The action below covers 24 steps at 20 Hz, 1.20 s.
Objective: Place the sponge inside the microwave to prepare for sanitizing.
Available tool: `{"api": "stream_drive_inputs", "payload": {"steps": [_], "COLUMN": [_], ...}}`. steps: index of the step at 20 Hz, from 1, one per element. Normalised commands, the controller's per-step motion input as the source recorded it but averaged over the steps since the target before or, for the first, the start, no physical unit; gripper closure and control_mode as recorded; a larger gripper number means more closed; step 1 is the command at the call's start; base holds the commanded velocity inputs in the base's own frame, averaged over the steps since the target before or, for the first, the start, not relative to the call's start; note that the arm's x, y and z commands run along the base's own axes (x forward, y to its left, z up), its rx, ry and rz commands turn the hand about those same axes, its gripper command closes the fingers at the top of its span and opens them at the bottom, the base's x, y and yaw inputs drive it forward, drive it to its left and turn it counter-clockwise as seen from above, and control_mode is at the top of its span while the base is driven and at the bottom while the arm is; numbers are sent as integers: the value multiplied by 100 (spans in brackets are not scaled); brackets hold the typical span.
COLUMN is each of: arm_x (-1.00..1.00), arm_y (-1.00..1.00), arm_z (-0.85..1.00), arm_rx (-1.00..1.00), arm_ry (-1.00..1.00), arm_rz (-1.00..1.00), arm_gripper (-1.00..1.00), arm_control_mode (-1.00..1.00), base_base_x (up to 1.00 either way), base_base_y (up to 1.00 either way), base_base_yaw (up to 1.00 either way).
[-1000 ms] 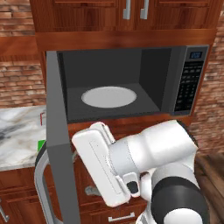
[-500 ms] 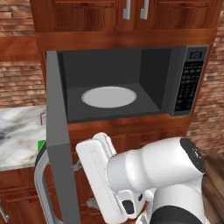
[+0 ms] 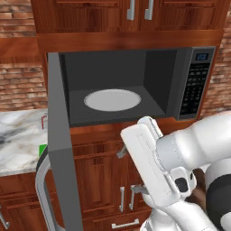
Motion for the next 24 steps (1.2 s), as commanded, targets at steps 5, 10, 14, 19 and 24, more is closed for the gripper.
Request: {"api": "stream_drive_inputs", "payload": {"steps": [5, 10, 14, 19, 24], "arm_x": [82, 75, 41, 29, 43], "arm_y": [-68, -61, -58, -66, -34], "arm_z": [-8, -4, -6, -2, -50], "arm_rx": [-10, -28, -44, -44, -45], "arm_ry": [-7, -26, -54, -39, 16], "arm_rz": [5, 12, 25, 29, 43], "arm_gripper": [-100, -100, -100, -100, -100], "arm_control_mode": [-100, -100, -100, -100, -100], "base_base_x": [0, 0, 0, 0, 0], "base_base_y": [0, 0, 0, 0, 0], "base_base_yaw": [0, 0, 0, 0, 0]}}
